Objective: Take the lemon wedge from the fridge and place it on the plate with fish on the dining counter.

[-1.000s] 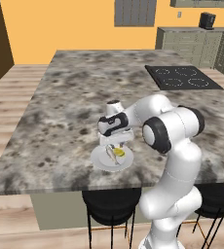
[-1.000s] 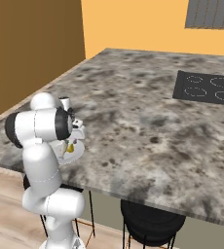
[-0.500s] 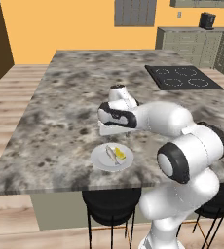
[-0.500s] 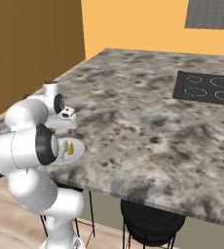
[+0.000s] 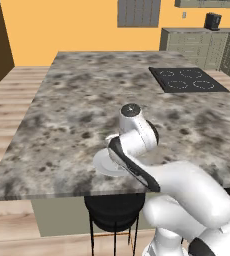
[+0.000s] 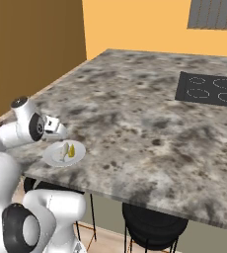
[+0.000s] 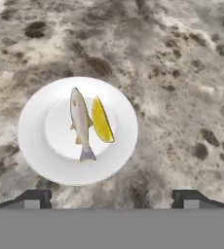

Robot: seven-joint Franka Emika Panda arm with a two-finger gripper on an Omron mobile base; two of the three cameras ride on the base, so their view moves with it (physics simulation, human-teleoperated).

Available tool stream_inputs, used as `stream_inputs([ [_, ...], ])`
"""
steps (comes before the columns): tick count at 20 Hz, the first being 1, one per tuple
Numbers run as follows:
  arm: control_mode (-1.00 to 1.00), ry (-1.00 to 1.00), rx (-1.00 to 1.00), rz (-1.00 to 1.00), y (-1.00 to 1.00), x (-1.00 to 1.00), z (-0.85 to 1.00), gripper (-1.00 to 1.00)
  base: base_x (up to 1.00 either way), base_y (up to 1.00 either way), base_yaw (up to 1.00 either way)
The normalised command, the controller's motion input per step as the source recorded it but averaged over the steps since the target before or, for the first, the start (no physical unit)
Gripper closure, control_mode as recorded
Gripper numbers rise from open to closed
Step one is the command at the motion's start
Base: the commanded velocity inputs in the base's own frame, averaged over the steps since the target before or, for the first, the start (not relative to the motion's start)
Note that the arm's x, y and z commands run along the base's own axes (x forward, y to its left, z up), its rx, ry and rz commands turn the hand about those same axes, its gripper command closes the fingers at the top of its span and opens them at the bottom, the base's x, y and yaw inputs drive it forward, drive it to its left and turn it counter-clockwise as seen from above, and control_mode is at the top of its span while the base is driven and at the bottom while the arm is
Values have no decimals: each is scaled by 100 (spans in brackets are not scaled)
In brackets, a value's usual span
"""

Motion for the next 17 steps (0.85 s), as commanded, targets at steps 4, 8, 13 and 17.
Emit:
stream_inputs([
  [4, -100, -79, -12, 0, -12, -100, 94, -100, 0, 0, 0],
  [8, -100, -64, 0, 5, -3, -100, 92, -100, 0, 0, 0],
  [13, -100, -1, -1, 0, 2, -2, 0, -100, 0, 0, 0],
  [17, -100, -24, 0, 2, -3, -71, 72, -100, 0, 0, 0],
])
